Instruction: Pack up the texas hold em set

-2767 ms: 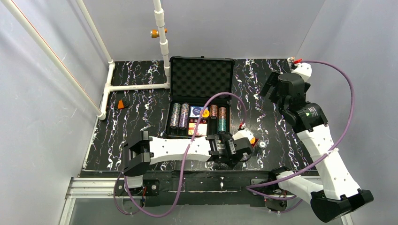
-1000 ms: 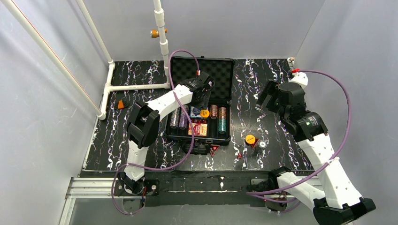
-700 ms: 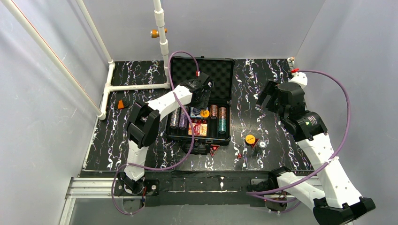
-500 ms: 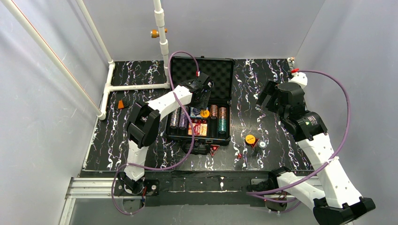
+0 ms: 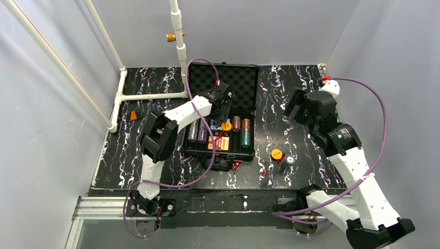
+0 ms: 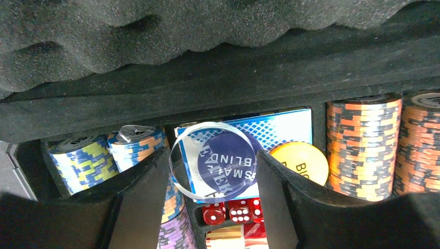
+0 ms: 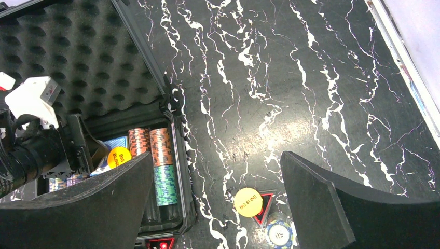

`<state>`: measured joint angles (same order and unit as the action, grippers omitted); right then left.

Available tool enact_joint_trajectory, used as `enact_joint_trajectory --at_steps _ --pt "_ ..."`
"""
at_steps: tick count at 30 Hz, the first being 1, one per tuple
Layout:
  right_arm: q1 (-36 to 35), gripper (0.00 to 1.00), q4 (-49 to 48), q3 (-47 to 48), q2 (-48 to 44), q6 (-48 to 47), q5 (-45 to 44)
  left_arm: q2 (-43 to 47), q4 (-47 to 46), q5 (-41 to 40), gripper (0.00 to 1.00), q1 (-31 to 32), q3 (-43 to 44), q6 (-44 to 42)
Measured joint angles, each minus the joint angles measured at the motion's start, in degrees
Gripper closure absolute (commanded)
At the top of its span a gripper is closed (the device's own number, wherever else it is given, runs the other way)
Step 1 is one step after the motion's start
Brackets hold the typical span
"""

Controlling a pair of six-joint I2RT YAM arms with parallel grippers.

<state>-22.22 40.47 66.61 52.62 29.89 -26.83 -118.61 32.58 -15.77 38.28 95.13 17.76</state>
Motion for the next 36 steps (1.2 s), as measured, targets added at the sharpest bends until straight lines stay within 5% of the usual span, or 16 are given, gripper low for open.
enact_joint_trajectory --at_steps 6,12,16,36 --pt "0.0 0.0 0.0 -0.1 0.0 0.0 0.0 0.0 -1.3 0.0 0.6 -0.2 -1.0 -0.3" --pt "0.0 0.0 0.0 -0.1 0.0 0.0 0.0 0.1 -2.3 -0.1 0.19 -0.2 -1.2 -1.0" --pt "0.0 0.0 0.0 -0.1 0.3 0.0 0.0 1.6 -3.6 0.0 0.02 0.0 -2.6 -1.6" --pt "0.0 0.0 0.7 -0.1 2.0 -0.1 -1.2 33.8 -6.4 -1.5 0.01 -0.5 -19.6 -5.2"
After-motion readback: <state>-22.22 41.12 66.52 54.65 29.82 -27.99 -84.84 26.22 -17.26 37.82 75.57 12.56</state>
